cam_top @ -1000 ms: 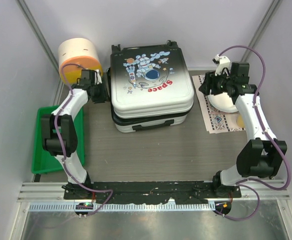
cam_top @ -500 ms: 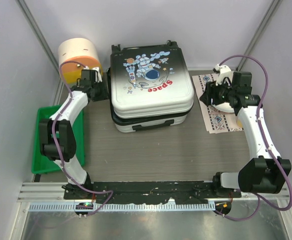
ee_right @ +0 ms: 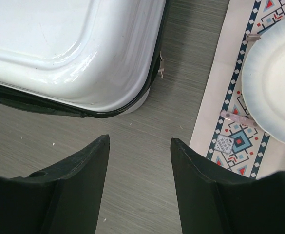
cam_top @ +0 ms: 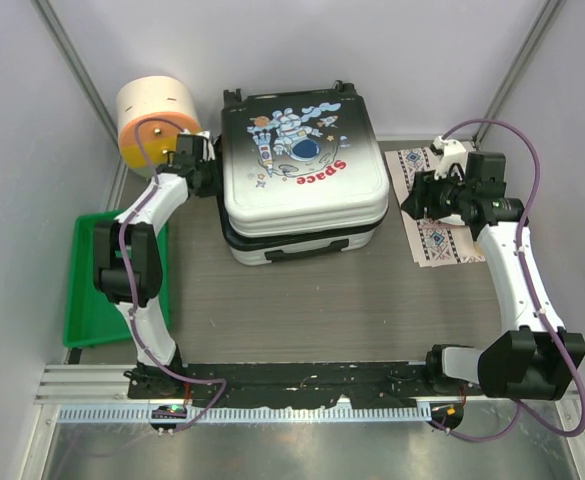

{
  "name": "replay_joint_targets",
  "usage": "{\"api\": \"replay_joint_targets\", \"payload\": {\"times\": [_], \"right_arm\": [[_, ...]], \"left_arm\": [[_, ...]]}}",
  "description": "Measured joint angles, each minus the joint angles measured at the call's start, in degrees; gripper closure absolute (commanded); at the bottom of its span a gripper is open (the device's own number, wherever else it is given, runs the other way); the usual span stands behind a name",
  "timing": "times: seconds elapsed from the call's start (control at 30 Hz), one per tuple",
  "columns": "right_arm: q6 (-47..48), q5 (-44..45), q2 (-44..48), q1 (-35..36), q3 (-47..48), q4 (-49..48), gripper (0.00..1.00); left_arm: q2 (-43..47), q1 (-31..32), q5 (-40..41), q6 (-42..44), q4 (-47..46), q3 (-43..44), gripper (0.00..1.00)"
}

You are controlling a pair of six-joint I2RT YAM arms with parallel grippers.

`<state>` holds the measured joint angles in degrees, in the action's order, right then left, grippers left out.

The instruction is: Open, take out, and arrange the luggage

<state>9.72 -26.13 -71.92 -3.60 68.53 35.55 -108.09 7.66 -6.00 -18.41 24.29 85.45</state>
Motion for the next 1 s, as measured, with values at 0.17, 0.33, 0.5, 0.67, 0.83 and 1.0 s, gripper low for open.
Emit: {"api": "replay_joint_targets", "payload": {"times": [0.17,0.33,0.5,0.67,0.83,1.0], "right_arm": [[-3.58,1.95,2.69,-0.28,-2.34,0.63,0.48],[-7.13,7.78,2.78,-2.23,-4.13,3.98,0.49],[-9.68,12.28,2.69,-7.30,-7.93,6.51,0.50],[-10.64,14.21,2.69,-7.72,-12.15,7.21,0.52],[-11.39,15.02,2.51,-7.72,-12.92,6.93,0.55],[-12.52,13.86,2.16,-7.72,-13.92,4.81,0.59]], "left_arm": [[2.60,2.67,4.39,0.52,-2.01,-3.78,1.00],[10.16,9.79,10.12,-2.84,-2.49,-12.57,1.00],[20.94,20.24,11.67,-11.23,0.94,-22.45,0.57],[34.18,25.90,5.81,-12.00,5.88,-25.18,0.39],[44.48,17.42,0.13,-5.92,7.82,-21.27,0.36],[38.18,5.53,-1.97,1.03,6.80,-12.50,0.44]]}}
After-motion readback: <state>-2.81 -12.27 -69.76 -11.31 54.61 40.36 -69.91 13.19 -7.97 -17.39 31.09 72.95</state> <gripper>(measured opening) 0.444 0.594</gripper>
